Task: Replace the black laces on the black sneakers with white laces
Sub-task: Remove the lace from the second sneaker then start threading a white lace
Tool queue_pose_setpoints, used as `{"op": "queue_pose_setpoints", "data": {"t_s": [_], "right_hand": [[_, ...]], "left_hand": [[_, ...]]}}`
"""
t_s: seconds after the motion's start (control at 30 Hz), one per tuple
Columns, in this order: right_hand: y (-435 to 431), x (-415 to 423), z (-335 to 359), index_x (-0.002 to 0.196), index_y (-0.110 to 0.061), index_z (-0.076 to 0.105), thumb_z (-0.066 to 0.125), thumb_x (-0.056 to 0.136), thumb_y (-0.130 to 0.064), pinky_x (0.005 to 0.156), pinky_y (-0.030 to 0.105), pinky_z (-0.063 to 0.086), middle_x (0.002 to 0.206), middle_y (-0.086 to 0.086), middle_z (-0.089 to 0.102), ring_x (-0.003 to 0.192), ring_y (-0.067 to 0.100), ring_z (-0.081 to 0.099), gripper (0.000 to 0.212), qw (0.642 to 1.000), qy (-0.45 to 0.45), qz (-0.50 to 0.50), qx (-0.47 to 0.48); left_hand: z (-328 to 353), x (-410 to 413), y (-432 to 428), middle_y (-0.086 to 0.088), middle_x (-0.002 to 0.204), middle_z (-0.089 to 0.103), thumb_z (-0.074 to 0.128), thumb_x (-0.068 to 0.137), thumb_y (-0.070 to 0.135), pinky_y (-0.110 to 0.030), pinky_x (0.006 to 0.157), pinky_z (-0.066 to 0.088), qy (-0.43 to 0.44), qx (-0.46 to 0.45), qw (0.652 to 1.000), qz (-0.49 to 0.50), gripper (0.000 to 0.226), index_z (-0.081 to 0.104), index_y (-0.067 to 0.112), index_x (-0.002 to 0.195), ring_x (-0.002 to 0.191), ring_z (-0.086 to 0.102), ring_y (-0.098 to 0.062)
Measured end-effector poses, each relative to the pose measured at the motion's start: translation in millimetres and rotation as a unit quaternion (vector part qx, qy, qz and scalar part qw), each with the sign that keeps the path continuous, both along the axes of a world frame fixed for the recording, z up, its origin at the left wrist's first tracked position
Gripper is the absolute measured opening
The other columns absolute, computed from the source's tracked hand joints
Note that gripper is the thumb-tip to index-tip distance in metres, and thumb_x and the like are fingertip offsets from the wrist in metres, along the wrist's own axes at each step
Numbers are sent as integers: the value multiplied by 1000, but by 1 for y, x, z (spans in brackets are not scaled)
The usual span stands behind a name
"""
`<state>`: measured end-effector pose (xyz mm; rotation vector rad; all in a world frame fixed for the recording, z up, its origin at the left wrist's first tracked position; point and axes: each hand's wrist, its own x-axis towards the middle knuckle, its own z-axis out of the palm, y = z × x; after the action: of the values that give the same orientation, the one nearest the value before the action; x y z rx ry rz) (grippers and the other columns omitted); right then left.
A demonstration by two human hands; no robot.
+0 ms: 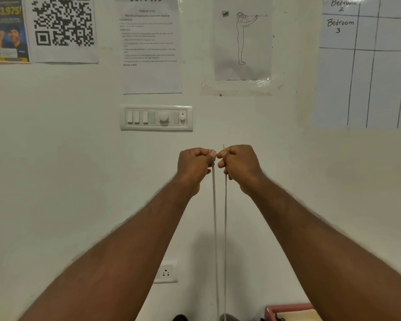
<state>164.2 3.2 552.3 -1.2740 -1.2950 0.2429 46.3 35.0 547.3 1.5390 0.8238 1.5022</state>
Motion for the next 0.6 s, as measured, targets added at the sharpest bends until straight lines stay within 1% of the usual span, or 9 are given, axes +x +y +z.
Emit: {"op": "queue_pose_setpoints", "data": {"t_s": [0.07,0.2,0.3,0.37,0.43,0.5,0.6], "right_hand": [[0,-1,-2,95,-5,73,51,98,-9,50,23,44,73,7,71,56,13,60,22,1000,-17,-2,-6],[1,-3,-7,91,10,68,48,96,-4,51,31,45,71,9,70,57,19,59,25,999,-32,3,-30],[1,-2,-13,92,14,65,47,95,-3,53,33,44,71,10,70,57,19,58,25,998,-44,11,-37],[0,-2,-16,93,12,66,48,96,-5,50,29,43,73,11,70,57,18,57,25,998,-36,20,-37],[-1,-2,-17,95,3,70,49,97,-7,47,26,43,74,10,70,57,17,58,24,999,-16,28,-37],[0,-1,-17,96,-4,72,49,98,-9,46,25,43,75,8,71,57,16,59,23,999,-4,30,-34],[-1,0,-17,96,-6,72,49,97,-8,44,24,41,75,7,72,55,15,59,23,999,12,29,-33]], "left_hand": [[-3,-1,0,-7,93,74,68,92,11,-29,74,56,-3,-1,1000,-3,6,73,9,90,83,68,-18],[-3,2,0,-10,92,75,67,91,9,-33,79,58,2,-2,1000,-22,7,74,6,91,85,71,-24],[-3,1,0,-11,89,74,67,91,8,-29,74,56,0,-2,1000,-20,7,74,7,90,82,70,-21],[-1,1,-1,-10,86,73,67,92,9,-23,69,52,7,9,1000,-17,7,74,8,89,80,68,-17],[3,1,-1,-6,83,72,67,92,10,-20,66,50,13,21,1000,-10,6,72,10,88,78,67,-14],[7,0,0,-2,85,71,67,92,11,-21,66,50,18,35,999,4,5,72,11,90,78,66,-12],[7,-2,1,-3,90,70,67,93,12,-24,69,52,33,36,999,13,5,72,10,93,83,66,-16]]}}
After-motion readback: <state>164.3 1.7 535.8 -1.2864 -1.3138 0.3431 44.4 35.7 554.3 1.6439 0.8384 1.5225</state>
